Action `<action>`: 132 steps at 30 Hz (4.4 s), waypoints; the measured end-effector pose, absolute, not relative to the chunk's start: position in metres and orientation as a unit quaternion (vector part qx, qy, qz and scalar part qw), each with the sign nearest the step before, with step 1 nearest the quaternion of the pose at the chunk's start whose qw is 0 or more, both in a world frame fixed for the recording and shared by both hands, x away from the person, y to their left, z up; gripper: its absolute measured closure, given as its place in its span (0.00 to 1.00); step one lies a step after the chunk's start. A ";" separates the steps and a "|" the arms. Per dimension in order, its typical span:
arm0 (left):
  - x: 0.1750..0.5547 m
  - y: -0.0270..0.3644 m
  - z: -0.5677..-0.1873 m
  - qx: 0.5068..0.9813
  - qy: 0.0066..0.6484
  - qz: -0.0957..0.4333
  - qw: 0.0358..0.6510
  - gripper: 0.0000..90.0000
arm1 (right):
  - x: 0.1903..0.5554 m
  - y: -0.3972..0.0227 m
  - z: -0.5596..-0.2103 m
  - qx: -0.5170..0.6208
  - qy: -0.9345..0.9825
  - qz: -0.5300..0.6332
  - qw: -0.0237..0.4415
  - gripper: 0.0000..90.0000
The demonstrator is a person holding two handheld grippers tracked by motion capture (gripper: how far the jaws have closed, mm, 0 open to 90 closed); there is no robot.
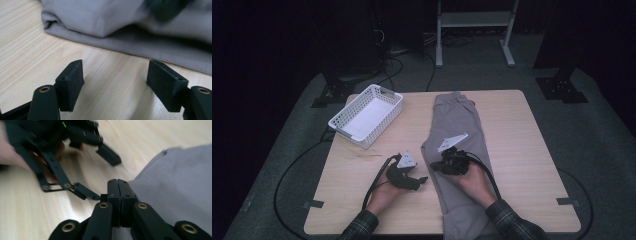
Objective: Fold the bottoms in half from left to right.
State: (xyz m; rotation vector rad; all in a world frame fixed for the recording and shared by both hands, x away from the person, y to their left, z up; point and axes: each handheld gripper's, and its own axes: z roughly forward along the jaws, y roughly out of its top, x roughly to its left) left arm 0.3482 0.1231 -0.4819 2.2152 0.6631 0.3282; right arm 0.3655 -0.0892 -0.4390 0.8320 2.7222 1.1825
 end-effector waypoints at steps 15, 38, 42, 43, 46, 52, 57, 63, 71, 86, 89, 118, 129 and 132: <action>0.350 0.108 -0.455 0.849 0.262 0.148 0.435 0.30 | 0.370 -0.201 -0.427 0.336 0.852 0.380 0.132 0.60; 0.370 0.090 -0.478 0.864 0.300 0.129 0.382 0.36 | 0.370 -0.257 -0.468 0.392 0.852 0.326 0.113 0.68; 0.367 0.086 -0.475 0.873 0.283 0.114 0.380 0.60 | 0.366 -0.251 -0.469 0.381 0.855 0.336 0.104 0.84; 0.366 0.085 -0.474 0.873 0.283 0.108 0.382 0.66 | 0.366 -0.250 -0.469 0.380 0.855 0.339 0.102 0.88; 0.368 0.084 -0.474 0.876 0.276 0.088 0.385 0.86 | 0.367 -0.249 -0.470 0.380 0.853 0.347 0.088 0.96; 0.376 0.083 -0.472 0.881 0.273 0.101 0.375 0.97 | 0.373 -0.244 -0.470 0.373 0.857 0.337 0.118 0.98; 0.391 0.086 -0.471 0.879 0.282 0.105 0.371 0.98 | 0.390 -0.243 -0.469 0.389 0.849 0.335 0.122 0.98; 0.418 0.088 -0.471 0.875 0.290 0.120 0.367 0.98 | 0.414 -0.239 -0.469 0.405 0.841 0.336 0.127 0.98; 0.452 0.091 -0.469 0.875 0.297 0.149 0.351 0.97 | 0.446 -0.229 -0.469 0.418 0.834 0.333 0.139 0.98; 0.454 0.100 -0.462 0.857 0.322 0.141 0.376 0.68 | 0.446 -0.226 -0.454 0.415 0.823 0.358 0.148 0.72; 0.438 0.102 -0.455 0.854 0.315 0.135 0.392 0.59 | 0.431 -0.225 -0.442 0.398 0.827 0.370 0.146 0.66; 0.349 0.141 -0.461 0.870 0.286 0.099 0.390 0.39 | 0.361 -0.110 -0.443 0.156 0.913 0.376 0.008 0.62; 0.347 0.153 -0.464 0.871 0.293 0.100 0.382 0.39 | 0.369 -0.087 -0.462 0.116 0.932 0.341 -0.045 0.71; 0.347 0.152 -0.465 0.872 0.291 0.099 0.380 0.38 | 0.368 -0.088 -0.461 0.116 0.931 0.344 -0.036 0.86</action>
